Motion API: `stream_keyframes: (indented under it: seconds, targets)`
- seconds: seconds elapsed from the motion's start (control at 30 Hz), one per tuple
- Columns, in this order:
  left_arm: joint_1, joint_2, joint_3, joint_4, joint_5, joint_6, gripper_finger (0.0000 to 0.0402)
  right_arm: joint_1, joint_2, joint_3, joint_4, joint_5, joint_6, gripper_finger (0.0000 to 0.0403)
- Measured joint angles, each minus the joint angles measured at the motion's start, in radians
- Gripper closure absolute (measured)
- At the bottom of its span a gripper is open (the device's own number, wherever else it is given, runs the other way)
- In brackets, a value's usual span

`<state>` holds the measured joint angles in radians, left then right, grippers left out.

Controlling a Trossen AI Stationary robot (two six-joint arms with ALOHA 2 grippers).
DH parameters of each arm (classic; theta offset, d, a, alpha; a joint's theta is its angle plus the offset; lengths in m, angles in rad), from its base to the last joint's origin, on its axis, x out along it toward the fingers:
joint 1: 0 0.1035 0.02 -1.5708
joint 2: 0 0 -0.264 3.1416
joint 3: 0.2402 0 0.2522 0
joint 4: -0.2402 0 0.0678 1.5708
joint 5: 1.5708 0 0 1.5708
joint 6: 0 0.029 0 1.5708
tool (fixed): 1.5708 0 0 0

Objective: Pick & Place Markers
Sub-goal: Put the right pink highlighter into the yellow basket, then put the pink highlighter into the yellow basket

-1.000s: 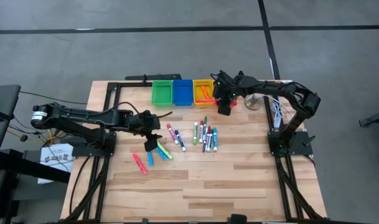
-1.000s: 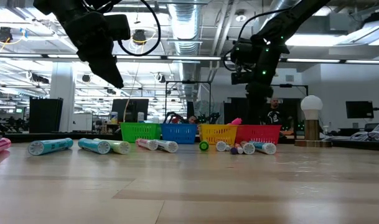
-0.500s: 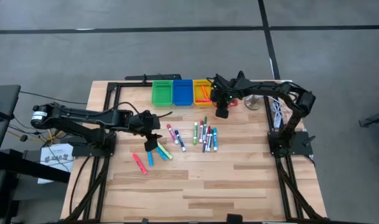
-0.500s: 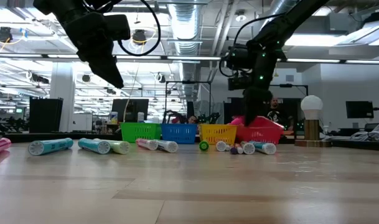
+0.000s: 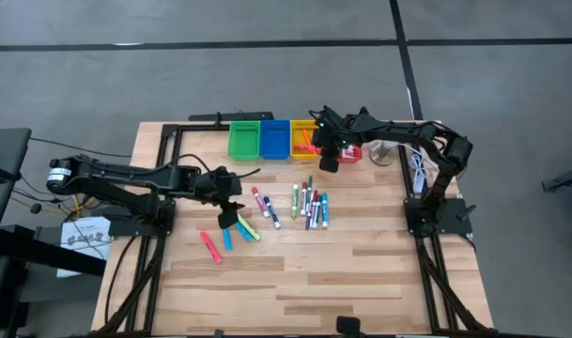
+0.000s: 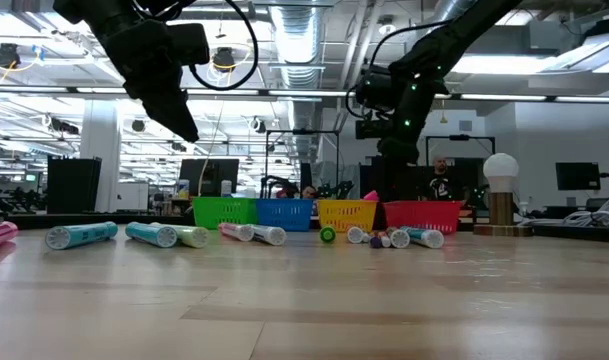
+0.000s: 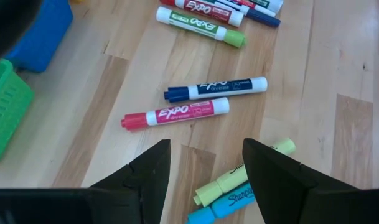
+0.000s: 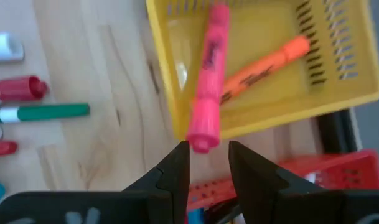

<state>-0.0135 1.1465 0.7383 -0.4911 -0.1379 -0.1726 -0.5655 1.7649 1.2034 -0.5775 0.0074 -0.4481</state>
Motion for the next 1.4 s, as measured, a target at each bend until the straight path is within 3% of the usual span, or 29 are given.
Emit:
stream_keyframes:
  seconds: [0.3,0.57,0.7,0.8,0.9,1.1,1.27,1.33,1.4]
  targets:
    - [0.000,0.000,0.000,0.003,0.000,0.000,0.0202,0.000,-0.001,0.051,0.094,0.006,0.025,0.0301]
    - [0.000,0.000,0.000,0.002,0.000,0.000,0.0202,0.009,-0.002,0.093,-0.050,0.022,0.117,0.0301]
    - [0.001,0.000,0.000,0.002,0.000,0.002,0.0202,0.022,-0.047,0.091,-0.073,-0.063,0.228,0.0301]
    - [0.013,0.000,0.000,0.002,0.000,0.003,0.0202,0.041,-0.122,0.083,-0.053,-0.150,0.292,0.0301]
    - [0.025,-0.004,0.000,0.002,-0.002,0.004,0.0202,0.069,-0.219,0.073,-0.039,-0.156,0.328,0.0301]
    - [0.058,-0.029,0.000,-0.027,-0.003,0.015,0.0202,0.129,-0.477,-0.065,0.073,-0.043,0.432,0.0301]
    - [0.075,-0.080,0.000,-0.227,-0.004,0.032,0.0202,0.203,-0.689,-0.268,0.133,0.102,0.554,0.0301]
    - [0.066,-0.103,0.000,-0.320,-0.004,0.042,0.0202,0.238,-0.754,-0.350,0.162,0.124,0.604,0.0301]
    - [0.042,-0.128,-0.001,-0.313,0.011,0.050,0.0202,0.267,-0.805,-0.421,0.196,0.123,0.656,0.0301]
